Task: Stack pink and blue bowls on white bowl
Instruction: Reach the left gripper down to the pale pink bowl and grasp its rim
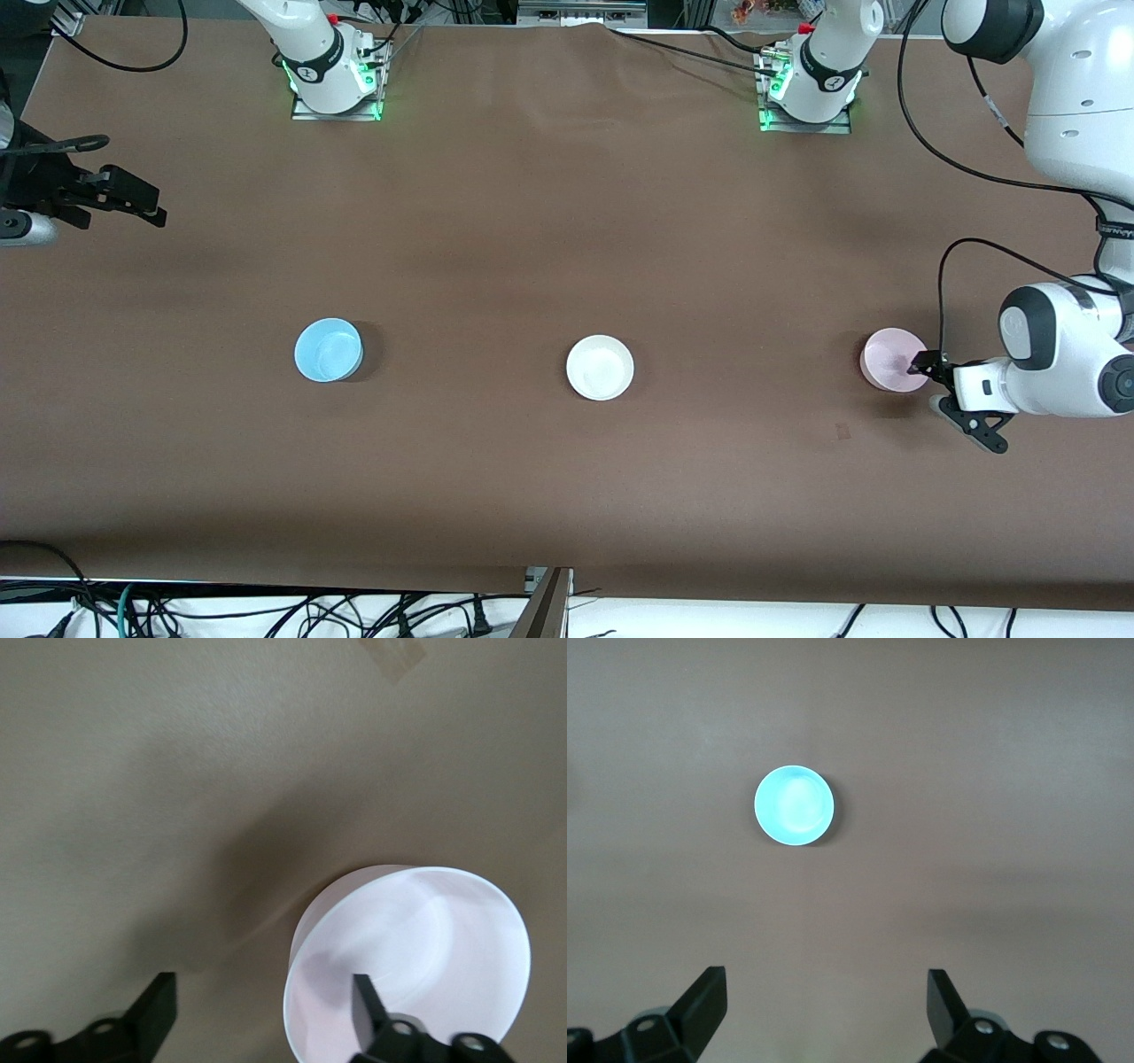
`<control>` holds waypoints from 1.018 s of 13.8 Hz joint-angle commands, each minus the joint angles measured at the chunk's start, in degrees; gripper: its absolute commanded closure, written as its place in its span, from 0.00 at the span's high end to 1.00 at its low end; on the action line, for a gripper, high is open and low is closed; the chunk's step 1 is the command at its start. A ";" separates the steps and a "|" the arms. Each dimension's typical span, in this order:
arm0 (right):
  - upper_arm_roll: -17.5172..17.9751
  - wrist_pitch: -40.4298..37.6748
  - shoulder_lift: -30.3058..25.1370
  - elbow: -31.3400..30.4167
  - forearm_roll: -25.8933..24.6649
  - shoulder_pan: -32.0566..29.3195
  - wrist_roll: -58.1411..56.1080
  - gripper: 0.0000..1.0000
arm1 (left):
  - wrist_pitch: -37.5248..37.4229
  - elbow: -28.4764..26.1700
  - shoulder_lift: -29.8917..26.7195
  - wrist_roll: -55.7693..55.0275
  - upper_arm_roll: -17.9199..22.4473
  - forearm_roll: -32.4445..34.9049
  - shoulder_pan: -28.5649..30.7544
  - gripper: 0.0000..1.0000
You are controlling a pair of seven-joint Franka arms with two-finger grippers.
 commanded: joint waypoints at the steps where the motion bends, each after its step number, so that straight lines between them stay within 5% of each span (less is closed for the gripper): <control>1: 0.09 -0.31 0.41 0.98 0.86 0.06 0.63 1.00 | -0.90 -0.46 0.33 1.26 -0.01 -0.20 -0.23 0.13; 2: 0.09 -0.31 0.41 0.98 0.86 0.06 0.54 1.00 | -1.60 -0.73 0.24 1.26 -0.01 -0.20 -0.23 0.00; 9: -0.17 -0.39 3.03 1.07 3.49 -0.28 0.45 1.00 | -5.63 0.06 -1.33 0.91 -0.97 -0.20 -1.45 0.00; 14: 0.00 -0.40 3.05 1.07 1.48 0.07 -0.07 1.00 | -14.78 3.03 -6.00 -1.28 -4.22 -0.64 -11.71 0.00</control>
